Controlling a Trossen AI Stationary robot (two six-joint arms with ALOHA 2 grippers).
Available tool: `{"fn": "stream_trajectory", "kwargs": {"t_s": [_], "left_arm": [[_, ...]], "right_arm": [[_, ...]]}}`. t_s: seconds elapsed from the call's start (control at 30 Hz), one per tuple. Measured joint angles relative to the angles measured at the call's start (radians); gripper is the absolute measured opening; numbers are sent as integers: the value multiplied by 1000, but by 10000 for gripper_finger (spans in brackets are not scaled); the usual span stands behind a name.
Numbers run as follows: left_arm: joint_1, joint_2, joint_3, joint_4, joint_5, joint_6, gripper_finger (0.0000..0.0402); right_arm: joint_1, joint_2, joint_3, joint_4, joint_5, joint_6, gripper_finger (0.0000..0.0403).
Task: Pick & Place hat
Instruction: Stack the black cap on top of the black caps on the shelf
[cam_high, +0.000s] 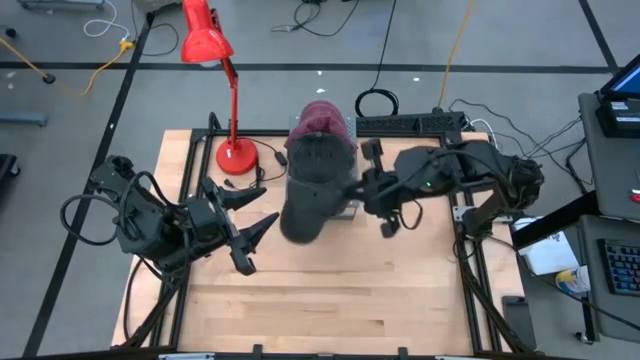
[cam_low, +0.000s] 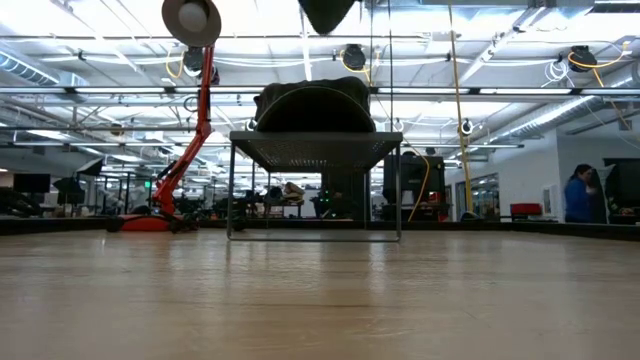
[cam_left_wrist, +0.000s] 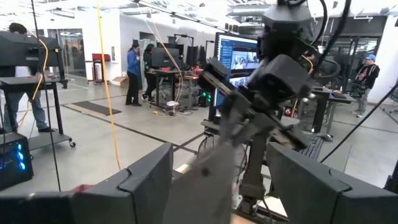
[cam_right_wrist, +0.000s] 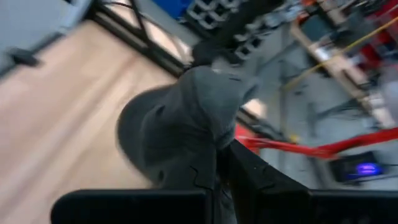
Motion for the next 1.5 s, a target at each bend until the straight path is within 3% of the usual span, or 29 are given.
{"fn": "stream_trajectory", "kwargs": {"t_s": [0.27, 0.7, 1.13, 1.5], "left_arm": [[0, 0, 0, 0, 0, 0, 269], [0, 0, 0, -9, 0, -2, 269], [0, 0, 0, -22, 0, 0, 269], [0, 0, 0, -30, 0, 0, 269]], "right_arm": [[-113, 31, 0, 118, 14, -81, 12], [-182, 122, -2, 37, 166, 21, 12], [-251, 137, -10, 65, 136, -6, 12], [-342, 141, -164, 168, 80, -46, 12]]}}
